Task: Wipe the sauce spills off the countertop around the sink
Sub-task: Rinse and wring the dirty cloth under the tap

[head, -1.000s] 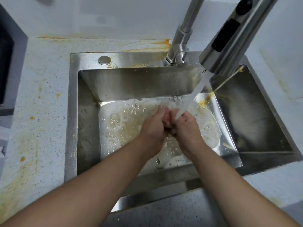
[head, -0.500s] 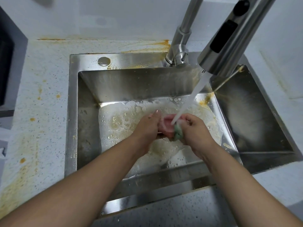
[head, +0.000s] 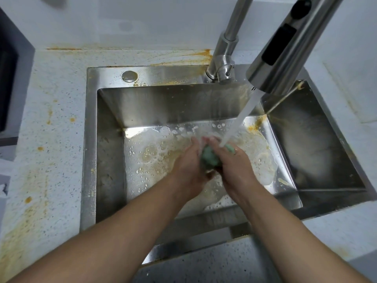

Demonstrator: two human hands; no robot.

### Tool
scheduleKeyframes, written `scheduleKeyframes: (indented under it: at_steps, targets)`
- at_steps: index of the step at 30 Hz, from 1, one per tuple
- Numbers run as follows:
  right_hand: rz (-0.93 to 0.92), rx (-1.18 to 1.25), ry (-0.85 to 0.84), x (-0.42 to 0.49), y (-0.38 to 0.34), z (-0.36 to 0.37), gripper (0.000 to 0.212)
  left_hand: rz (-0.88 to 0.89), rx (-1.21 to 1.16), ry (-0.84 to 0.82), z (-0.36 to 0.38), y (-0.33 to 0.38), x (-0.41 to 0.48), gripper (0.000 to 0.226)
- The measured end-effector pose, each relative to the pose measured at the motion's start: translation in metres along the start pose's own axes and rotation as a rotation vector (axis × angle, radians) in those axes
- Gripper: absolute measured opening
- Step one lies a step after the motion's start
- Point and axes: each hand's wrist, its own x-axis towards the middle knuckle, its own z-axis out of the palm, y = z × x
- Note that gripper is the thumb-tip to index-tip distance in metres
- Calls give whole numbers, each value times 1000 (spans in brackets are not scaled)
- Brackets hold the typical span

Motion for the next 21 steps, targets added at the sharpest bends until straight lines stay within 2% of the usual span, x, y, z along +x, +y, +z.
scheduleKeyframes:
  at_steps: [1, 4, 8, 11, 13, 15, 17, 20, 21]
  targets:
    - [-2, 16, 40, 2, 0, 4, 9, -18, -59, -43, 9, -4, -4, 38]
    - [-34, 55, 120, 6, -5, 13, 13, -5, -201, -66, 24, -15, -6, 44]
    - [39, 84, -57, -15, 13, 30, 19, 106, 6, 57, 20, -6, -8, 43]
    - [94, 155, 27, -7, 5, 21, 22, 157, 154, 11, 30, -22, -25, 42]
    - [110, 146, 59, -10, 3, 20, 26, 105, 152, 25, 30, -19, -30, 42]
    - [138, 119, -25, -22, 9, 32, 35, 120, 125, 90, 21, -6, -19, 48]
    - [171, 100, -17, -28, 7, 36, 49, 131, 229, 85, 19, -5, -22, 60]
    - [139, 195, 90, -18, -9, 26, 29, 114, 269, -6, 26, -21, -30, 53]
    - [129, 186, 79, -17, -3, 23, 28, 106, 256, -6, 27, -16, -30, 52]
